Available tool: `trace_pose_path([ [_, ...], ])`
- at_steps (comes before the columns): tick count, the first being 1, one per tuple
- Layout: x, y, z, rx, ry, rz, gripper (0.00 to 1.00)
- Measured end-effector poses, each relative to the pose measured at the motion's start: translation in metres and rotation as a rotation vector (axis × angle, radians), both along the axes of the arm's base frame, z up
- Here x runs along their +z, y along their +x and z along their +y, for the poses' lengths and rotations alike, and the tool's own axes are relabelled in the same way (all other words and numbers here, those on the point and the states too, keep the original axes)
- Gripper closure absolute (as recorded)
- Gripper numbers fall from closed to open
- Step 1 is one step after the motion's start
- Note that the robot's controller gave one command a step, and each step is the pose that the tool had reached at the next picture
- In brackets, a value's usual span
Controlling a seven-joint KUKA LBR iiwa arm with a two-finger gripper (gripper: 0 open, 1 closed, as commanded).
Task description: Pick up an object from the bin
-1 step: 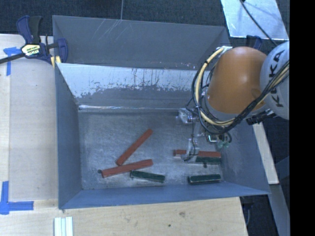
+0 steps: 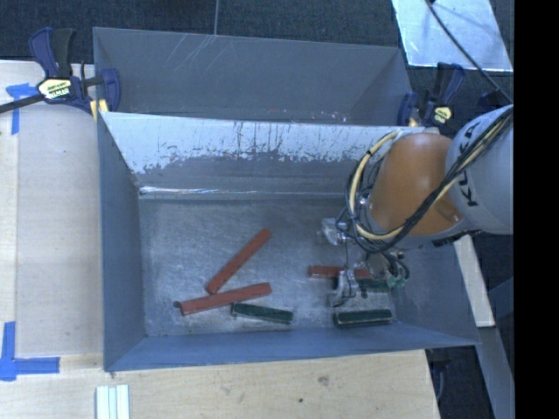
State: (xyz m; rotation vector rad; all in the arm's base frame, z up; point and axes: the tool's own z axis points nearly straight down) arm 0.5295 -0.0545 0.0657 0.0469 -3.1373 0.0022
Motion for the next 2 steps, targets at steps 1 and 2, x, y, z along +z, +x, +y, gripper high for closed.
trace_pose_path([
  [1, 0.005, 0.003, 0.002, 0.003, 0.001, -0.009, 1.00],
  [2, 0.136, 0.004, 0.013, 0.032, 0.000, -0.016, 1.00],
])
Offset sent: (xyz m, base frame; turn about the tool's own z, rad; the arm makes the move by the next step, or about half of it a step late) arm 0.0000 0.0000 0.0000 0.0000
